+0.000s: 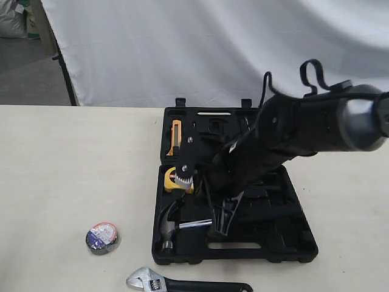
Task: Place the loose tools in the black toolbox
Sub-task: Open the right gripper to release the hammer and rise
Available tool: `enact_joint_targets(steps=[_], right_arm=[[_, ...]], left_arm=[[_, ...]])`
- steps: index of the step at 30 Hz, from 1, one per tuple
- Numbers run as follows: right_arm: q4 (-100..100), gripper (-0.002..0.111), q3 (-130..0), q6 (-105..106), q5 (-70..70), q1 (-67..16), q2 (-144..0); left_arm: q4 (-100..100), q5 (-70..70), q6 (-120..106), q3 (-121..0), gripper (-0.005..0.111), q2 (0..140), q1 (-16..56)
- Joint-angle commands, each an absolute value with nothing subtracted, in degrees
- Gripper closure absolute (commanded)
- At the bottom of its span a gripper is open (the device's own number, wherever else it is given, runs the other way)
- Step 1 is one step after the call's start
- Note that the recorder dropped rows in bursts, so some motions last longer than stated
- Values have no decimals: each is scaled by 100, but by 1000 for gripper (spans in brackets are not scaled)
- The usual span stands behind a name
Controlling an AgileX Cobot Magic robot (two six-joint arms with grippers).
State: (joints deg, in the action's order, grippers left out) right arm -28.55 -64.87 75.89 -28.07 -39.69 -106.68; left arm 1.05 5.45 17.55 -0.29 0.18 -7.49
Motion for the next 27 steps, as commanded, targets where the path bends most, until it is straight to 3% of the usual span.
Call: enact_joint_targets(steps=[1,6,13,18,27], right_arm=[[-2578,109,-6493,7535,-3211,-3947,-11321],[-2487,109,-6561,7535,-3303,-3947,-11762],[-2524,109,-6955,6869,-3676,-3947,-11175],[-4038,109,-6987,6742,-3587,-3972,-10558],[-4282,108,-6987,6171,-2226,-4790,-11004]], left_arm=[[130,503,1782,-44,106,0,-894],[130,503,1782,-44,106,0,-894],[130,503,1782,-44,106,0,-894],[130,503,1782,-44,106,0,-894],[130,503,1782,-44,106,0,-894]])
